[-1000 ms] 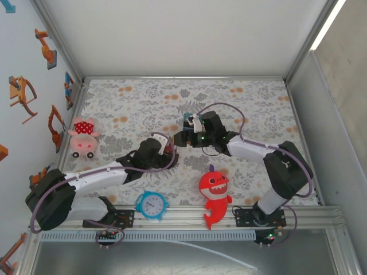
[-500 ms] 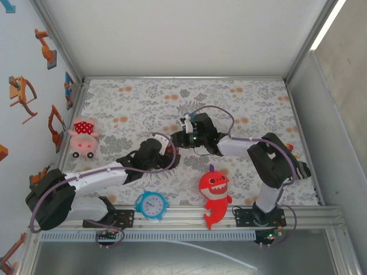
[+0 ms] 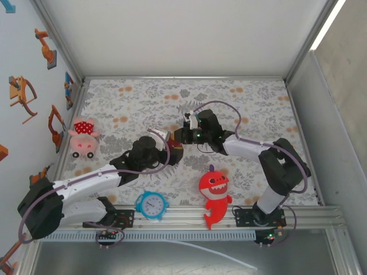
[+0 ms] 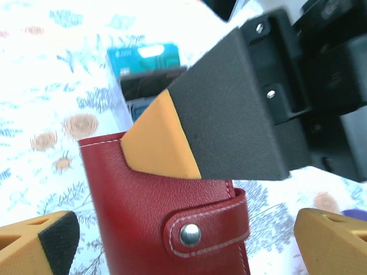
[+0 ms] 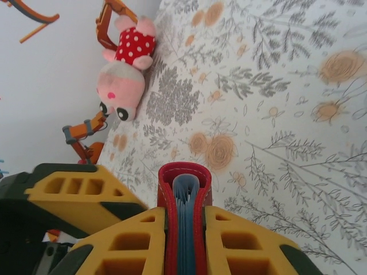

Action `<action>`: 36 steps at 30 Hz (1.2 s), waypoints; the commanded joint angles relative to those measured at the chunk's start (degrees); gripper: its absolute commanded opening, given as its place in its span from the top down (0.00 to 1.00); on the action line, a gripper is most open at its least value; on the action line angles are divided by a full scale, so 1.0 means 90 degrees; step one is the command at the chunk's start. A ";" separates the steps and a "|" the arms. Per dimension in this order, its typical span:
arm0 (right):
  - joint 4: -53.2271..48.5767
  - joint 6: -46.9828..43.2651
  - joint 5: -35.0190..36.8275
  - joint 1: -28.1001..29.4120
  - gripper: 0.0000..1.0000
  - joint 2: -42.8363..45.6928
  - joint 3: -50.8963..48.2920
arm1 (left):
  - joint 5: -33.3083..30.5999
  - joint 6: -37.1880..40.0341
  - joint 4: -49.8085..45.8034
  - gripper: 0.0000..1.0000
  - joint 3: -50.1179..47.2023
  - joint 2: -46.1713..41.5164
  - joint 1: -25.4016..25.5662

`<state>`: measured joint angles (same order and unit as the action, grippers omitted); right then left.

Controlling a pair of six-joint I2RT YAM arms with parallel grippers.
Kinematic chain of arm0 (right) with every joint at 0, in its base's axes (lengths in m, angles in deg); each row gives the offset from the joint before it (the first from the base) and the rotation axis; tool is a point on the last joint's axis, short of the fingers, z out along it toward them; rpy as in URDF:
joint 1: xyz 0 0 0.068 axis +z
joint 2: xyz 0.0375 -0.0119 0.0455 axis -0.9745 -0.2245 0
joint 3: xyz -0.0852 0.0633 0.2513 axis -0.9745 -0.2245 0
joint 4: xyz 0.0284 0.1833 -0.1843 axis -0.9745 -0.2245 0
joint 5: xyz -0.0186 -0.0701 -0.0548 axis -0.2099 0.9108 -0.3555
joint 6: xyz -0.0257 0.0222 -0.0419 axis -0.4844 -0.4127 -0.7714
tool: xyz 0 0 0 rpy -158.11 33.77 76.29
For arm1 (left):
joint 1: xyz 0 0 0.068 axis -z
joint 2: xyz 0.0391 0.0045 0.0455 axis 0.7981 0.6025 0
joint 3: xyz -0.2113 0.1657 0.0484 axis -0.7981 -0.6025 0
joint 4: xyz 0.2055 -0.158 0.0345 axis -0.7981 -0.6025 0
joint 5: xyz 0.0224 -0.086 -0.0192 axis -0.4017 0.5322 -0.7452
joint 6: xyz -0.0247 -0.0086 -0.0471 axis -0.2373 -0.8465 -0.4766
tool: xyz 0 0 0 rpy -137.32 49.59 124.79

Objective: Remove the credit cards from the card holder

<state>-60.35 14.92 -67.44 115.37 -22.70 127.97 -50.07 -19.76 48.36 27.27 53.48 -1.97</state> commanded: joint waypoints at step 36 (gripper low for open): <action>-0.1002 -0.1323 -0.2961 -0.0648 1.00 0.1473 0.1237 | 0.5732 -0.1025 0.1337 0.35 -0.0259 -0.1259 -0.2237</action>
<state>-72.67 2.86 -90.74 109.41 -11.09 136.97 -1.70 -27.32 55.71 24.32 42.26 -21.86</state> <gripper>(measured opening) 0.145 0.648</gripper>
